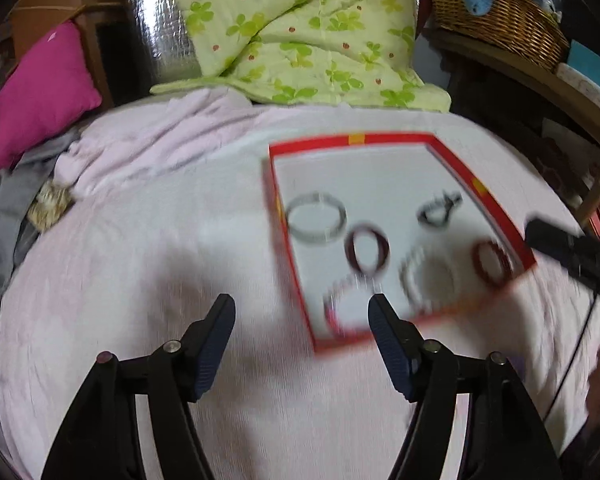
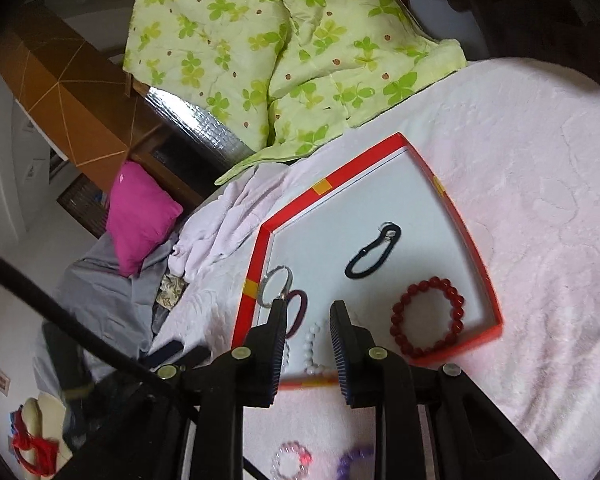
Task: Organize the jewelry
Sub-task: 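Move the right tool toward the purple bead bracelet while the left tool withdraws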
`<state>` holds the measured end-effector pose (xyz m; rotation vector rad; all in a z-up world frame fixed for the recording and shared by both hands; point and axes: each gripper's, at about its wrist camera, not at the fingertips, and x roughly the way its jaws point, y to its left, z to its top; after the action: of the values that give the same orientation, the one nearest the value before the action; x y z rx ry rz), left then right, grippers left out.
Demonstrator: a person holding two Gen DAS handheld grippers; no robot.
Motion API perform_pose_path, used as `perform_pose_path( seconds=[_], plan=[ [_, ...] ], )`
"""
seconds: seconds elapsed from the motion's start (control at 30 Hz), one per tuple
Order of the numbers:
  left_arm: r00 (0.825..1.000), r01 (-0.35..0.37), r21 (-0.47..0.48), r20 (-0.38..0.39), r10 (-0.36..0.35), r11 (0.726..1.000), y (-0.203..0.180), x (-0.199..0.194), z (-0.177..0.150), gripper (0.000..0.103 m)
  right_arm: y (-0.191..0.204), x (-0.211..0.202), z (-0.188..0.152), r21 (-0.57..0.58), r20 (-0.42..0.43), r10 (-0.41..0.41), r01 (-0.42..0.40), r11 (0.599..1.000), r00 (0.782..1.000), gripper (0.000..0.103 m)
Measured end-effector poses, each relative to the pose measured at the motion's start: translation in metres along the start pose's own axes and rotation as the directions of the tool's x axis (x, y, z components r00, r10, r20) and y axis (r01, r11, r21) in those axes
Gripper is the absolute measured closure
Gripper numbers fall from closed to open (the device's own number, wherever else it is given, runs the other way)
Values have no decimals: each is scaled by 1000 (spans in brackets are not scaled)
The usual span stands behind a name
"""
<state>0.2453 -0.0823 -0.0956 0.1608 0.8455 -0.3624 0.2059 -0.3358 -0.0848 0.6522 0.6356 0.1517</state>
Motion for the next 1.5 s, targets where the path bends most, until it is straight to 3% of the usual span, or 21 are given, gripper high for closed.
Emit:
perform_pose_path(
  seconds=[0.2, 0.4, 0.57, 0.97, 1.5],
  plan=[
    [999, -1, -33, -33, 0, 999, -10, -25, -56, 33, -2, -18, -19, -14, -32, -27, 26, 1000, 999, 77],
    [998, -43, -57, 31, 45, 997, -18, -64, -78, 33, -8, -30, -38, -16, -74, -69, 68, 998, 995, 77],
    [992, -79, -43, 98, 83, 996, -23, -95, -81, 33, -7, -51, -52, -25, -57, -89, 88, 996, 994, 77],
    [973, -92, -30, 208, 96, 995, -27, -149, -80, 32, 8, -95, -86, -58, -18, -92, 91, 994, 996, 77],
    [970, -97, -17, 223, 98, 995, -30, -146, -87, 31, 11, -102, -95, -75, -24, -123, 121, 990, 992, 77]
  ],
)
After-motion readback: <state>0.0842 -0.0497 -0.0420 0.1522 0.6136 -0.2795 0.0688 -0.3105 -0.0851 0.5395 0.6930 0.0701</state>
